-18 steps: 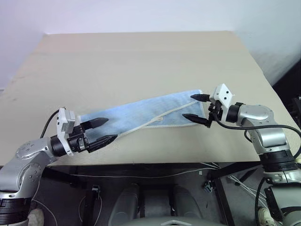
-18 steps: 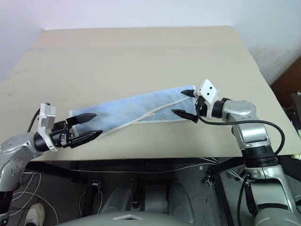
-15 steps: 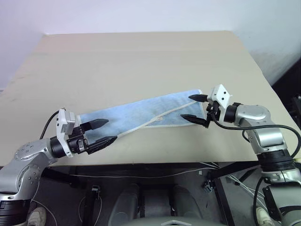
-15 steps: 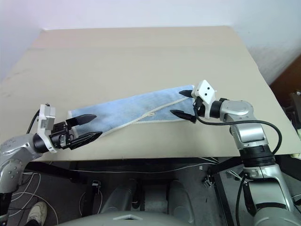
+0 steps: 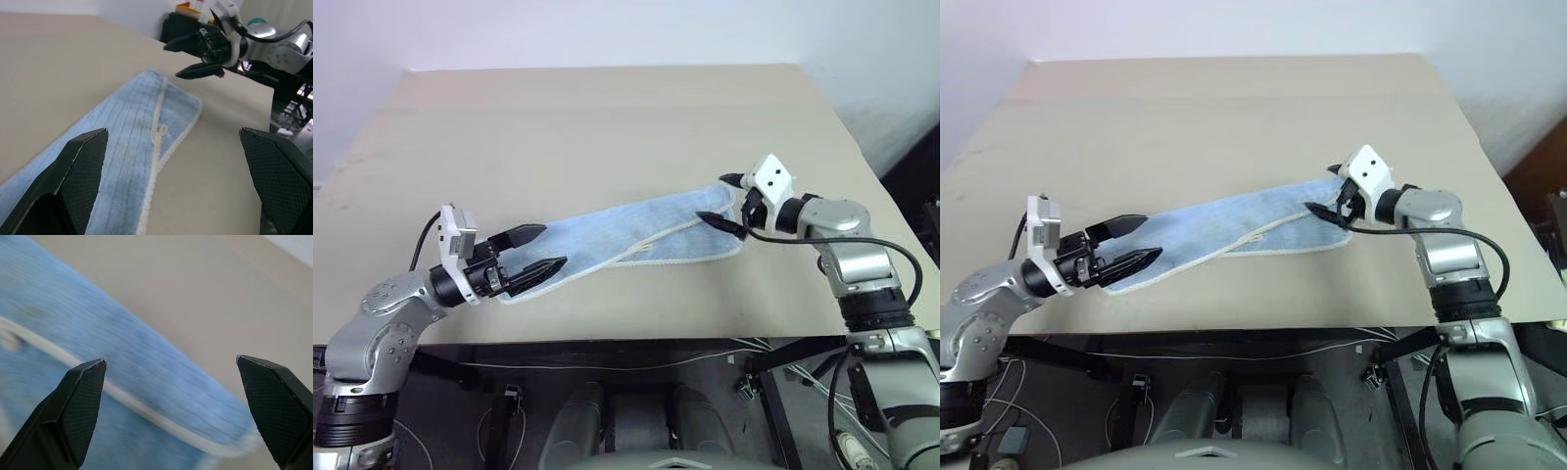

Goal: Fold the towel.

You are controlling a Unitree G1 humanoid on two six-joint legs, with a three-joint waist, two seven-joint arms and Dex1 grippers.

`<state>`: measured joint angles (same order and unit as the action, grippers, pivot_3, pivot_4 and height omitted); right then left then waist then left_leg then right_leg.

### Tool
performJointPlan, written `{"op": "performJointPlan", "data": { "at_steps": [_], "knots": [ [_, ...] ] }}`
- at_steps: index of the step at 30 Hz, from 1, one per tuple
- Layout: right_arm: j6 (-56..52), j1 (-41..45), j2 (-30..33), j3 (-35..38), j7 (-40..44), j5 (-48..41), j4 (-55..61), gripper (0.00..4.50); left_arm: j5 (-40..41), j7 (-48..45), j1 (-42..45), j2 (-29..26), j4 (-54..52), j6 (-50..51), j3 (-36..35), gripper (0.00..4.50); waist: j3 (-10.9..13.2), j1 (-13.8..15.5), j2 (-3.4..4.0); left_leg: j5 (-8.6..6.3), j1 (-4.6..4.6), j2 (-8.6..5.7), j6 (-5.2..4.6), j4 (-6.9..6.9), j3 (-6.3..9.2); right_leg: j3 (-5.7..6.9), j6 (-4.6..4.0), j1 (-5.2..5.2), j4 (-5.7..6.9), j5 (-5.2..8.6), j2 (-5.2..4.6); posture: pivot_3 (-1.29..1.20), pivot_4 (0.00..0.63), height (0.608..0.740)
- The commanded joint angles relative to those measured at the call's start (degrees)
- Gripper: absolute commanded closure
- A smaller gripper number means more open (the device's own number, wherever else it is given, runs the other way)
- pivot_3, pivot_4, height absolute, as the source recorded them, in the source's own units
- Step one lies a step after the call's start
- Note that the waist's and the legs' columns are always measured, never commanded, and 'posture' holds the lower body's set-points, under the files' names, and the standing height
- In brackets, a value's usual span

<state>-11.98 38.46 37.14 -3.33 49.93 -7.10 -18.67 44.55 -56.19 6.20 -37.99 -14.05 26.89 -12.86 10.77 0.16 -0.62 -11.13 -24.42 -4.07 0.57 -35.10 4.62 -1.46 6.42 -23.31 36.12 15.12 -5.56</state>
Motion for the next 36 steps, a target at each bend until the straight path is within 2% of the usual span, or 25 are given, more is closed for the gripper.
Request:
{"op": "performJointPlan", "data": {
  "at_steps": [1,6,8,17,22,29,35,36],
  "knots": [
    [2.13,3.98,1.71,-0.41,0.63,2.51,-2.80,0.02,-1.59,-0.41,-0.24,0.73,-0.95,-1.77,0.83,0.00,0.00,-0.13,0.01,0.00,0.00,0.00,0.00,0.01,0.00,0.01,0.07,0.00,0.00,-0.04,0.01,0.00,0.150,0.740],
    [7.44,11.08,3.61,-5.58,-1.06,11.68,-14.81,0.02,-2.43,0.39,-1.74,2.30,-1.79,-1.75,1.61,0.00,0.03,-0.98,0.05,0.01,0.00,-0.05,-0.01,0.00,-0.04,-0.01,0.07,-0.01,0.02,-0.04,0.02,0.00,0.150,0.740],
    [12.92,12.36,3.74,-6.38,0.83,12.33,-18.03,0.02,-3.18,0.50,-2.20,2.89,-1.95,-2.29,2.14,0.00,0.03,-0.98,0.04,0.01,0.00,-0.04,-0.01,0.00,-0.03,0.00,0.07,0.00,0.02,-0.04,0.02,0.00,0.150,0.740],
    [21.89,18.28,2.82,-9.46,0.42,18.03,-32.16,0.02,-6.60,1.24,-4.18,4.18,-1.75,-4.70,2.70,0.00,0.04,-1.16,0.06,0.01,0.01,-0.04,-0.01,0.02,-0.03,0.00,0.11,-0.01,0.04,-0.06,0.05,0.00,0.150,0.740],
    [26.05,19.92,1.21,-10.17,0.19,19.68,-36.20,0.02,-7.72,1.01,-6.15,4.29,-1.30,-6.16,2.14,0.00,0.06,-1.35,0.08,0.01,0.02,-0.04,0.00,0.02,-0.03,-0.01,0.11,-0.01,0.05,-0.06,0.06,0.00,0.150,0.740],
    [30.12,22.16,-0.89,-12.18,-5.65,24.26,-42.77,0.02,-8.20,1.80,-7.58,5.26,-2.38,-7.00,2.62,0.00,0.06,-1.22,0.09,0.03,0.03,-0.05,0.02,0.00,-0.02,-0.01,0.11,0.00,0.09,-0.06,0.06,0.00,0.150,0.740],
    [29.51,23.52,-2.78,-11.71,-7.64,24.78,-44.53,0.02,-9.37,0.36,-8.82,5.10,-1.14,-8.71,2.90,0.00,0.06,-1.38,0.10,0.04,0.05,-0.04,0.04,0.01,-0.03,-0.02,0.11,-0.01,0.12,-0.06,0.08,0.00,0.150,0.740],
    [29.76,23.53,-2.81,-11.62,-7.51,24.72,-44.64,0.19,-9.30,0.29,-8.89,5.16,-1.00,-8.83,2.82,0.00,0.06,-1.36,0.10,0.05,0.06,-0.04,0.05,0.01,-0.02,-0.02,0.11,-0.01,0.13,-0.06,0.08,0.00,0.150,0.740]
  ]
}}
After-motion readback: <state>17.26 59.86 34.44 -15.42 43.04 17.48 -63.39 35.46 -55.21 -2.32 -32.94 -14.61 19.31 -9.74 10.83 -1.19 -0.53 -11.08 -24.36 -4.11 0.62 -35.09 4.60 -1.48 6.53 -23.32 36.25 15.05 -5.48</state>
